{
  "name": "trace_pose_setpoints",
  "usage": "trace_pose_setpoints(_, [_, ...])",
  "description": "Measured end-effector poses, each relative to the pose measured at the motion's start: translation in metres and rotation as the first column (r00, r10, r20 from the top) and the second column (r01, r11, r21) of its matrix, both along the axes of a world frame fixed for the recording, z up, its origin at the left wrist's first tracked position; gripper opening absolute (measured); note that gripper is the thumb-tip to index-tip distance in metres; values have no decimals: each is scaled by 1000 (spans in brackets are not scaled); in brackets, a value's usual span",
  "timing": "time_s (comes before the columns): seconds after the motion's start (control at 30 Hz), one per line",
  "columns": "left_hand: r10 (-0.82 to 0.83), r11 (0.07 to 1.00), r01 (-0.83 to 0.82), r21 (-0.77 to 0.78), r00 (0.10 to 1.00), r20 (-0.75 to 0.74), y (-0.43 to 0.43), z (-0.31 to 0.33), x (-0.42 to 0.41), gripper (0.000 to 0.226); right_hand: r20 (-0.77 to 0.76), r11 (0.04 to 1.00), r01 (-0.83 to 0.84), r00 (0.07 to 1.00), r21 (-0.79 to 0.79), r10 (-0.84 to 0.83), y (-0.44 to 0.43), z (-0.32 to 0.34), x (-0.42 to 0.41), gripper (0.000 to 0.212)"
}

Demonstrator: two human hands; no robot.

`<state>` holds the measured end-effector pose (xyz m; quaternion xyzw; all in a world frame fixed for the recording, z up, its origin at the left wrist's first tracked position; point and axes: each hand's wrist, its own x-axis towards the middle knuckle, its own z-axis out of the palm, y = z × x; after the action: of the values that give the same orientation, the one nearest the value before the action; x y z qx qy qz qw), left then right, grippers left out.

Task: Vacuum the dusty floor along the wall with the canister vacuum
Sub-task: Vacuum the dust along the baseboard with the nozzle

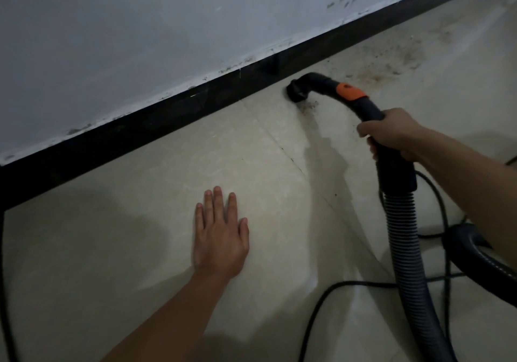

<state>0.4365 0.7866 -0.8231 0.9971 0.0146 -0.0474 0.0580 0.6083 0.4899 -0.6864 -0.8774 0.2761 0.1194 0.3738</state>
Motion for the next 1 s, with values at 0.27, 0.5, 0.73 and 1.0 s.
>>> trace_pose_setpoints(0.27, [11, 999, -10, -33, 1000, 22, 0, -1, 0, 64, 13, 996, 86, 996, -26, -86, -23, 14, -10, 31])
trace_pose_setpoints(0.5, [9, 1000, -9, -13, 1000, 25, -1, -2, 0, 67, -56, 998, -47, 997, 32, 48, -22, 19, -23, 21])
trace_pose_setpoints(0.73, [3, 1000, -2, -24, 999, 39, -1, -2, -1, 65, 8, 994, 79, 997, -72, -78, -40, 18, -25, 29])
trace_pose_setpoints(1.0, [6, 999, -5, -34, 999, 37, 0, -2, -1, 63, -42, 1000, 2, 999, -2, -2, -34, 28, -45, 16])
